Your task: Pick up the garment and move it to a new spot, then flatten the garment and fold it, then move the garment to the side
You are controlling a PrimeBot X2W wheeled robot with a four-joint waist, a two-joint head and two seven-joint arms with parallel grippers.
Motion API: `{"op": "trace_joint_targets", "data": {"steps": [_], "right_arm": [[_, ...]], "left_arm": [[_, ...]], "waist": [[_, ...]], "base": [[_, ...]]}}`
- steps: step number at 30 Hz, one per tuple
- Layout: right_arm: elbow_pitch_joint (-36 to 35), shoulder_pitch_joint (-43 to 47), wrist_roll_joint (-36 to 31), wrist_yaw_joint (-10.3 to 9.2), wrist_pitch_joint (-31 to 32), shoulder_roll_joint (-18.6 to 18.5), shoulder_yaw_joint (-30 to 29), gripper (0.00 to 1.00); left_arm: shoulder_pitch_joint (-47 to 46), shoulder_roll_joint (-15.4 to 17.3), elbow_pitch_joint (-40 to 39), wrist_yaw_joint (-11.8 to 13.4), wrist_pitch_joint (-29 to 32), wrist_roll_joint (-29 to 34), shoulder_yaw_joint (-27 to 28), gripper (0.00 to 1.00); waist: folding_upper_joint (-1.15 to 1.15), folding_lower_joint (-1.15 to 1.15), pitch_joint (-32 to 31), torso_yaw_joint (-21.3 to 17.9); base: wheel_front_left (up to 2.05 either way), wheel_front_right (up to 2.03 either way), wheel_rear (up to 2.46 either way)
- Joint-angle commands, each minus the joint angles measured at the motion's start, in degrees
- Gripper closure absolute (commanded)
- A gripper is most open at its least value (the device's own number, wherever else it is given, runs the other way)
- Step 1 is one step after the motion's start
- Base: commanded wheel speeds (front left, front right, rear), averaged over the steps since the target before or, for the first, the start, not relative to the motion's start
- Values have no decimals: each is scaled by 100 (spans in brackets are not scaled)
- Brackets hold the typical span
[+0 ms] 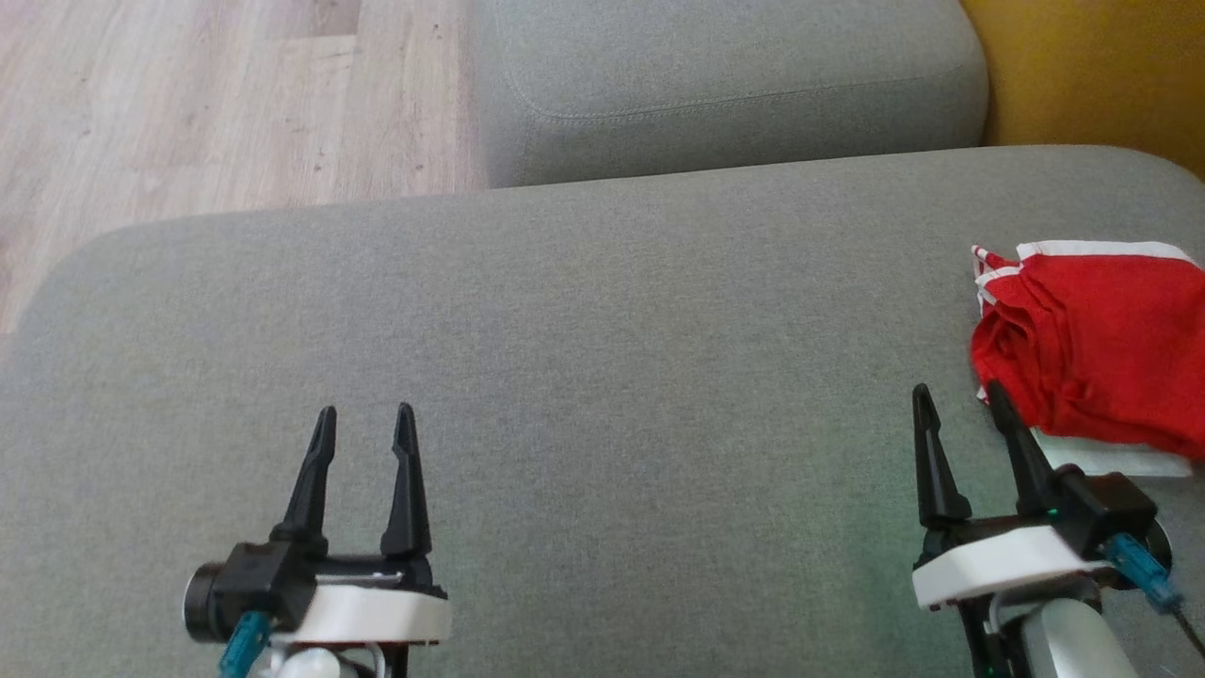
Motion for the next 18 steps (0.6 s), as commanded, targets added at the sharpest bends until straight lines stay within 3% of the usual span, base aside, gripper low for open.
{"op": "trace_joint_targets", "data": {"steps": [1,18], "right_arm": [[-149,-217,35,-4,-76,-15,158,0],[-333,-238,79,-4,-78,-15,294,0]], "left_arm": [[-126,3,-168,65,-31,23,183,0],[-247,3,19,124,-31,-512,88,0]], "waist": [[0,0,-2,-8],[0,0,7,-98]], "base": [[0,0,0],[0,0,0]]}}
